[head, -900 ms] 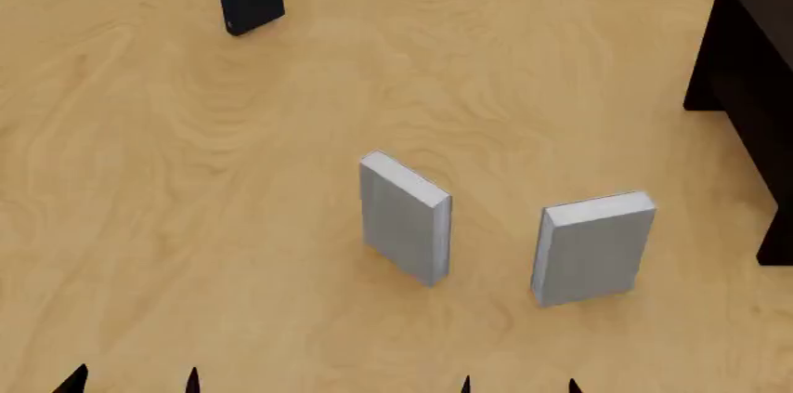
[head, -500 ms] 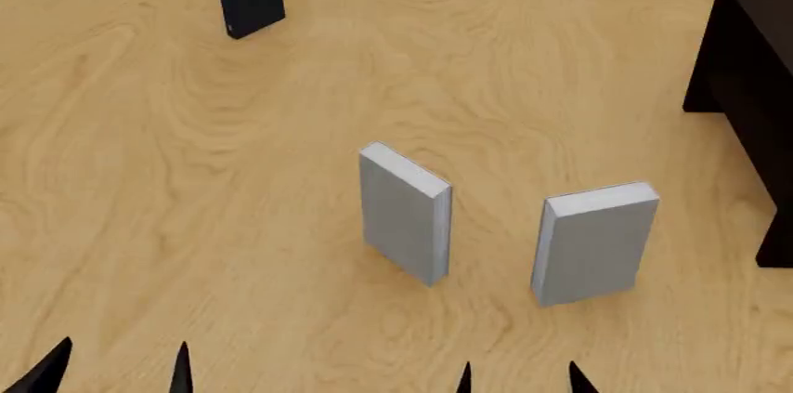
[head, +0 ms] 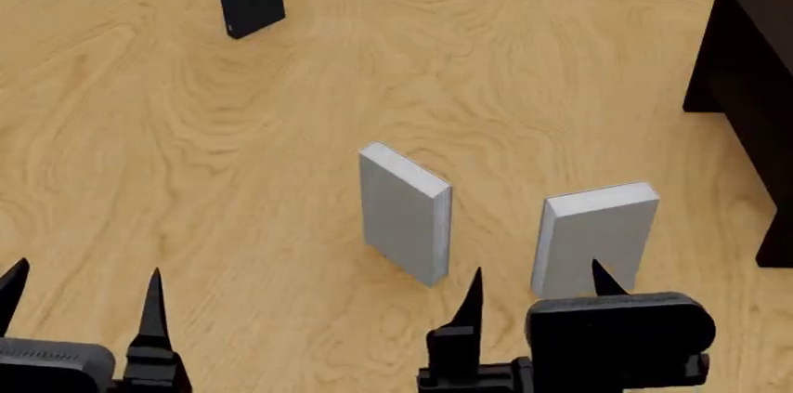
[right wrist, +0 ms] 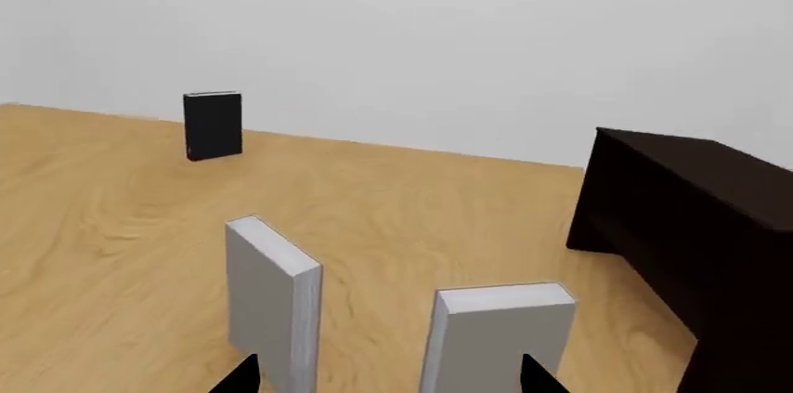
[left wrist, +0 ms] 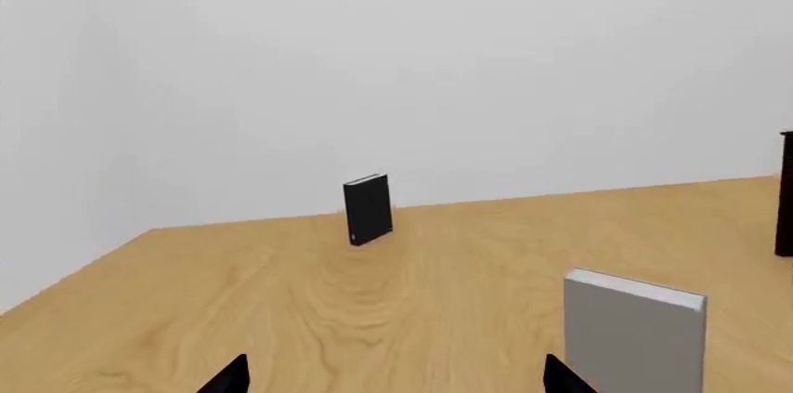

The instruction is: Pick up the book on the right and place it on the cabinet shelf.

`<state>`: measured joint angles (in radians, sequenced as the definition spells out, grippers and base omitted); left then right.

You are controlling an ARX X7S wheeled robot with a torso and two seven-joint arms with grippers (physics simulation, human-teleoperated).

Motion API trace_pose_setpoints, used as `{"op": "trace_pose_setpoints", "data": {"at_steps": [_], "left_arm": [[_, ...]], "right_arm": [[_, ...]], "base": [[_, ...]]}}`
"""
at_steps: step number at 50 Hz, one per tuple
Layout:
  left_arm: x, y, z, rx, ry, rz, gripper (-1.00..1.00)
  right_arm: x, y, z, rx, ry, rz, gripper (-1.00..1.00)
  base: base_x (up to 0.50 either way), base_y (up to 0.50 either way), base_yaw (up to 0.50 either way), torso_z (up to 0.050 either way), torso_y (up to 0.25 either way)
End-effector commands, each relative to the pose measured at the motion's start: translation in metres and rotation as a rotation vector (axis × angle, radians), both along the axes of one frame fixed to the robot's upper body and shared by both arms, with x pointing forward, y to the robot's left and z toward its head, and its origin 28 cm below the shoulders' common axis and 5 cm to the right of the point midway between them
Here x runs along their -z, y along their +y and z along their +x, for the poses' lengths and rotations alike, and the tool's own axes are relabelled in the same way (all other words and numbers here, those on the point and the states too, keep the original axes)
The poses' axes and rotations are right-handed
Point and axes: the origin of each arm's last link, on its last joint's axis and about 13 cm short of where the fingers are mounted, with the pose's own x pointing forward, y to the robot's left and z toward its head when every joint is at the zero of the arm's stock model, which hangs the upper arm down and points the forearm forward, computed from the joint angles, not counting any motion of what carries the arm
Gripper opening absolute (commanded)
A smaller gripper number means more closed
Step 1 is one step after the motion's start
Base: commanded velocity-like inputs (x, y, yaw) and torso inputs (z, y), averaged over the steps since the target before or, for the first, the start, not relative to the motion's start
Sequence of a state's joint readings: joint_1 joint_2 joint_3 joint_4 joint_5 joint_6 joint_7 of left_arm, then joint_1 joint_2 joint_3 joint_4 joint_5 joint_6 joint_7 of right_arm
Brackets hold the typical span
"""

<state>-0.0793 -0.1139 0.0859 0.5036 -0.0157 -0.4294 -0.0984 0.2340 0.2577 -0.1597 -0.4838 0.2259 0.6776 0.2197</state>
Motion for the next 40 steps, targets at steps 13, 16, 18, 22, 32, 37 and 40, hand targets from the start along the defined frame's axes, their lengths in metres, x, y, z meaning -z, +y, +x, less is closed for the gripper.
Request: {"op": "trace_pose_setpoints", "data": {"at_steps": [13,16,18,22,32,37,40], "left_arm": [[-0.027,-0.003,0.007,0.006,-0.094,0.076,1.0],[-0.027,-0.004,0.007,0.013,-0.082,0.07,1.0],[-0.028,-0.004,0.008,-0.002,-0.088,0.074,1.0],[-0.029,-0.004,0.007,0.022,-0.08,0.055,1.0],[-0.035,-0.009,0.006,0.034,-0.109,0.048,1.0],[-0.035,-0.01,0.005,0.035,-0.107,0.049,1.0],[-0.036,-0.01,0.005,0.033,-0.106,0.046,1.0]], "right_arm": [[-0.036,-0.01,0.008,0.043,-0.051,-0.067,1.0],[-0.036,-0.011,0.009,0.041,-0.059,-0.072,1.0],[-0.036,-0.011,0.009,0.04,-0.06,-0.071,1.0],[-0.035,-0.012,0.009,0.041,-0.061,-0.074,1.0],[-0.038,-0.015,0.007,0.05,-0.073,-0.085,1.0],[-0.038,-0.016,0.007,0.048,-0.071,-0.095,1.0],[-0.038,-0.016,0.007,0.048,-0.071,-0.098,1.0]], "base": [[0.0,0.0,0.0,0.0,0.0],[0.0,0.0,0.0,0.0,0.0],[0.0,0.0,0.0,0.0,0.0],[0.0,-0.12,0.0,0.0,0.0],[0.07,-0.2,0.0,0.0,0.0],[0.1,-0.2,0.0,0.0,0.0],[0.17,-0.18,0.0,0.0,0.0]]}}
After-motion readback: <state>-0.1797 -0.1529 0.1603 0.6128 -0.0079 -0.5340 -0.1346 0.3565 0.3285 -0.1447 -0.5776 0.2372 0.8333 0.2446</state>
